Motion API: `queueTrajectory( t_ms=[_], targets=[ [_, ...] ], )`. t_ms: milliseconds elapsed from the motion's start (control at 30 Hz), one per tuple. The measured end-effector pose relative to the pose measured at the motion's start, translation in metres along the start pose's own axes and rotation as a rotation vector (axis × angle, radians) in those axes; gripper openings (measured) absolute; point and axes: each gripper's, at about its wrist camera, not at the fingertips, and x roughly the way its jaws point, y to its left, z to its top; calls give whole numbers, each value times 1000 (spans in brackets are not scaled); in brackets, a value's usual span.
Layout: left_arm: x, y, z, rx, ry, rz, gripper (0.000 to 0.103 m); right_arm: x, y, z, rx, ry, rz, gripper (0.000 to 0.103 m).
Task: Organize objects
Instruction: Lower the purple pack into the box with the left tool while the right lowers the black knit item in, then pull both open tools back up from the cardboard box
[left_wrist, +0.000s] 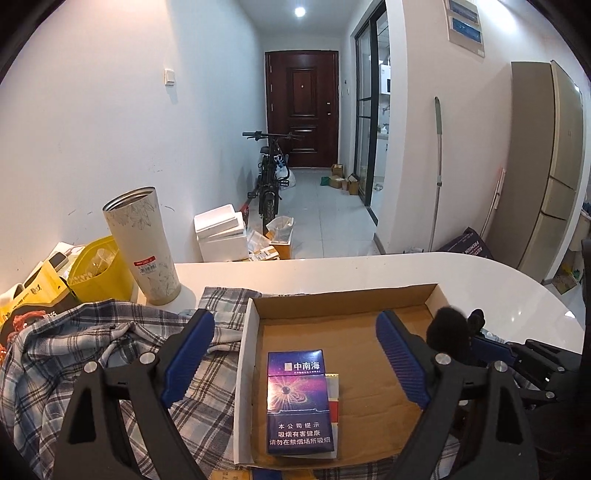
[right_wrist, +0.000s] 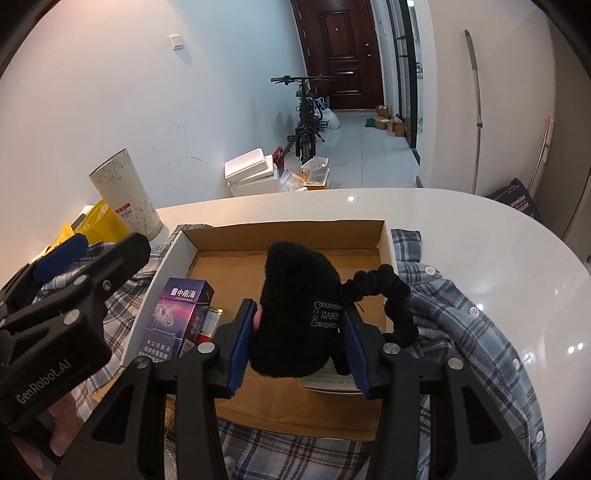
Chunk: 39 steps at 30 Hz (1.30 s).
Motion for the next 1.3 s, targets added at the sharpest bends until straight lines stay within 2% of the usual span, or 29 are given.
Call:
queueTrajectory(
  t_ms=[100, 167, 233, 367, 467, 500, 533, 600, 733, 800, 833, 900, 1033, 1167, 1300],
  targets=[
    [-3, 0, 1, 0, -15, 24, 91, -3, -3, 1, 18, -18, -11, 67],
    [-9, 3, 3, -16, -35, 43, 91, -8, -4, 2, 24, -44, -61, 67],
    [-22, 8, 8, -35, -77, 24, 91, -13, -4, 4, 4, -71, -99, 67],
    [-45, 8, 16, -31, -140, 8, 91, -26, -5, 10, -2, -112, -87, 71],
    [-62, 6, 21, -14, -168, -9, 91, -38, -5, 12, 10, -144, -34, 87],
    [-67, 5, 23, -9, -176, -13, 91, -44, -5, 14, 16, -160, -33, 93],
    [-75, 5, 24, -9, -196, -16, 91, -48, -5, 16, 19, -175, -45, 95],
    [-88, 5, 25, -19, -221, -44, 91, -62, -5, 20, 10, -214, -86, 95],
    [-111, 8, 30, -46, -220, -115, 91, -91, 0, 28, -39, -296, -162, 98],
    [-124, 11, 32, -35, -243, -103, 91, -105, 1, 29, -57, -322, -193, 99],
    [-131, 12, 32, -26, -258, -90, 93, -111, 1, 28, -60, -332, -196, 99],
    [-148, 16, 33, -6, -298, -60, 103, -126, 0, 24, -58, -345, -192, 99],
    [-182, 21, 25, 16, -367, -32, 103, -161, -3, 13, -30, -387, -164, 103],
    [-206, 21, 5, -8, -383, -48, 103, -192, 0, -1, -28, -417, -125, 103],
    [-222, 18, -11, 10, -363, -63, 103, -219, 4, -20, -16, -472, -120, 103]
  ],
)
